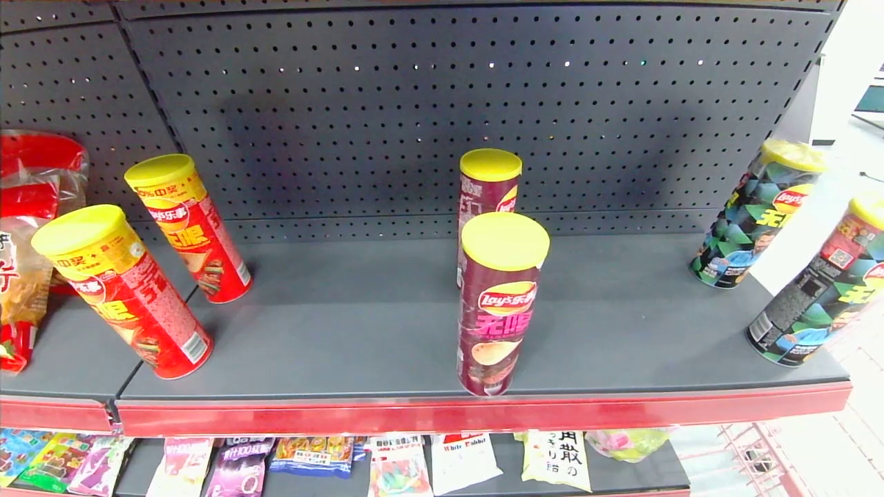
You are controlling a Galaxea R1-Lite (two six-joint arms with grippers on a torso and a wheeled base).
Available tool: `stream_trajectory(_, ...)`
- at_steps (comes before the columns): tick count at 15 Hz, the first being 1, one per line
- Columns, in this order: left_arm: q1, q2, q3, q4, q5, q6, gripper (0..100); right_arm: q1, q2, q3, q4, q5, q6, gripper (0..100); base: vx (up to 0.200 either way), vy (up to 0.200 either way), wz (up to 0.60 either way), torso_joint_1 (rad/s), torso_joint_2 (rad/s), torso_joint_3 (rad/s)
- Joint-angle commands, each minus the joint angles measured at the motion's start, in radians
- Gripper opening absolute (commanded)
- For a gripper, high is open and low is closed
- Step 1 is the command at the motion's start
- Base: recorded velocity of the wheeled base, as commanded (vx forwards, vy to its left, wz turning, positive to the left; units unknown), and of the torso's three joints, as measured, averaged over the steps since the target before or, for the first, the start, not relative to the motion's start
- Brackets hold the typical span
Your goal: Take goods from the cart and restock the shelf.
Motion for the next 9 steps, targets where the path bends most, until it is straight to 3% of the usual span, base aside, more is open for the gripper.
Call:
stream_trajectory(1,0.0,0.0,0.0,0.0,0.0,0.0,100,0.104,0.358,-0.076,0.005,0.071,0.024,100,0.0,0.0,0.0,0.0,0.0,0.0)
stream_trajectory(3,0.0,0.002,0.0,0.0,0.0,0.0,100,0.177,0.451,-0.085,0.002,0.053,0.022,100,0.0,0.0,0.0,0.0,0.0,0.0)
stream_trajectory(9,0.0,0.002,0.0,0.0,0.0,0.0,100,0.341,0.764,-0.087,-0.17,-0.145,0.026,100,0.0,0.0,0.0,0.0,0.0,0.0)
